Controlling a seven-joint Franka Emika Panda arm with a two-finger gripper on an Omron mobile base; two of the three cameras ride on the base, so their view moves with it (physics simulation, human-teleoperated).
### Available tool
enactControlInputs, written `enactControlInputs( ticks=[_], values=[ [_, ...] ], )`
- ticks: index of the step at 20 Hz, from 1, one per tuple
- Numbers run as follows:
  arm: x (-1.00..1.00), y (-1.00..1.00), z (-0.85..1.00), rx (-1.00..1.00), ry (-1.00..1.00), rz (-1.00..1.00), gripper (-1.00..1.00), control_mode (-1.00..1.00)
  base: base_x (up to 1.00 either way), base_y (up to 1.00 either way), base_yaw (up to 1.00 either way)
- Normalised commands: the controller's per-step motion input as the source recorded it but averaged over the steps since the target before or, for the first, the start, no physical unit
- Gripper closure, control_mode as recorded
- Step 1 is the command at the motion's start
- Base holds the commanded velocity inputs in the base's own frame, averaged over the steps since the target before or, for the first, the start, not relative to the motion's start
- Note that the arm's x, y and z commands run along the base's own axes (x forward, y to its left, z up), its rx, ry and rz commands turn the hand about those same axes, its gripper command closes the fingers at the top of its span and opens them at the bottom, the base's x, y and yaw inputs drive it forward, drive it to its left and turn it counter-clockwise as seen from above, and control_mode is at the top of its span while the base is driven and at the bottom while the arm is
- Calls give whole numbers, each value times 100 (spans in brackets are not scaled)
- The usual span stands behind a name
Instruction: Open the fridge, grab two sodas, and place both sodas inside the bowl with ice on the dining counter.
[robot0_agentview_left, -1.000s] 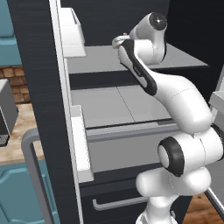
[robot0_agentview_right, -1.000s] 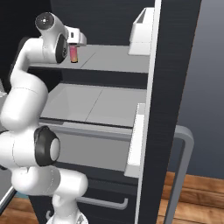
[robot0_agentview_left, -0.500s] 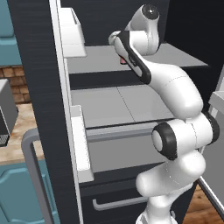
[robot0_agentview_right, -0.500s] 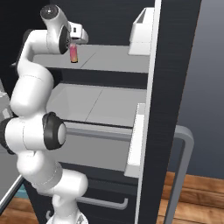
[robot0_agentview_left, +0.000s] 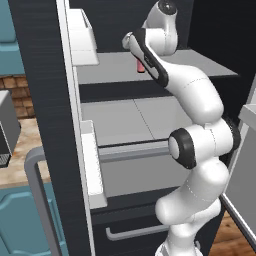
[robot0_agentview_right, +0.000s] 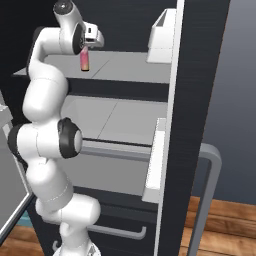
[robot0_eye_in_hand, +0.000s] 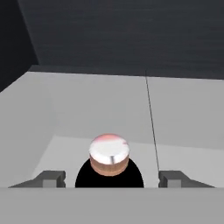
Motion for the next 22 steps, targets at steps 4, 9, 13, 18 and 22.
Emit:
enactControlInputs(
  ticks=[4,9,13,18,22],
  values=[
    [5,0,-5,0,3,1,100,-100,0,0,0],
    [0,0,0,0,0,0,100,-100,0,0,0],
    [-2,0,0,0,0,0,100,-100,0,0,0],
    [-18,0,0,0,-4,0,100,-100,0,0,0],
    [-67,-1,-12,0,-19,0,100,-100,0,0,0]
  ],
)
